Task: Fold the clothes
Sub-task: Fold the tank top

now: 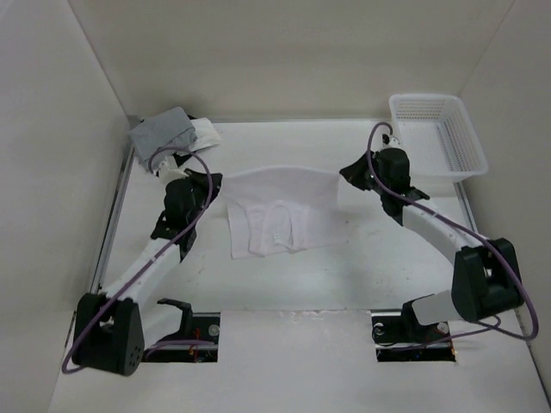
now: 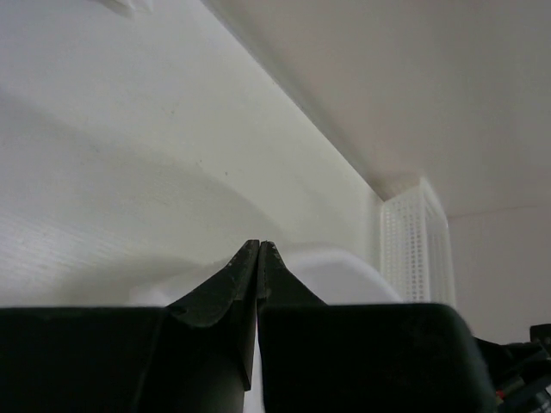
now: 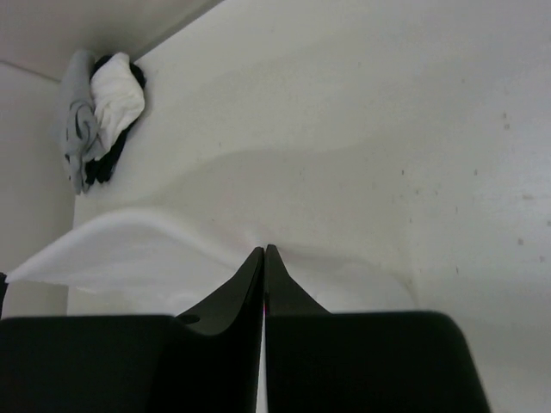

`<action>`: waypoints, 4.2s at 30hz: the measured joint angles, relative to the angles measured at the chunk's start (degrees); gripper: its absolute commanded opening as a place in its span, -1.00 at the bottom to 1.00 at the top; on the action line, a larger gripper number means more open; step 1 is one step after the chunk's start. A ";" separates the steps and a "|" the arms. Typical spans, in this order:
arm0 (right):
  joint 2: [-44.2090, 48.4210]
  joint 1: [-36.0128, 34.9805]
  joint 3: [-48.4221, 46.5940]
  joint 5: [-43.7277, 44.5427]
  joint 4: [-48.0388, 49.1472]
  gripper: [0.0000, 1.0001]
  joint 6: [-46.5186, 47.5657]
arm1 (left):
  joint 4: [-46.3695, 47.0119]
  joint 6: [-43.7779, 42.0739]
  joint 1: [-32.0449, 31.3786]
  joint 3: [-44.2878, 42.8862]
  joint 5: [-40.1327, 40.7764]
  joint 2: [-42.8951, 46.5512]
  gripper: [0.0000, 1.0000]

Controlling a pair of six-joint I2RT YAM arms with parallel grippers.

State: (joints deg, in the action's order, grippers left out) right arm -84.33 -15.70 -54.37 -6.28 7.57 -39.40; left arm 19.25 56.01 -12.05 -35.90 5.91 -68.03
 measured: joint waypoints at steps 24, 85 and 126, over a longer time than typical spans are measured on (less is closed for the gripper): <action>28.55 -0.17 39.19 1.29 1.20 -0.71 -10.05 | -27.43 4.63 -10.54 32.20 -2.51 44.68 -0.75; 24.87 -6.69 38.58 1.01 9.29 -0.97 -16.90 | -5.49 -0.81 -21.53 20.31 1.70 13.99 -0.48; -7.74 -34.77 -8.50 17.62 -15.89 -0.90 -9.81 | -0.87 -2.82 -16.46 18.40 -8.90 13.94 -0.49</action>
State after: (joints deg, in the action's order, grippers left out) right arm -92.07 -50.48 -62.87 11.33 -8.32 -49.21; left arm 18.37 53.19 -28.51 -17.50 -2.98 -54.08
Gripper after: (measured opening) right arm 0.065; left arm 0.267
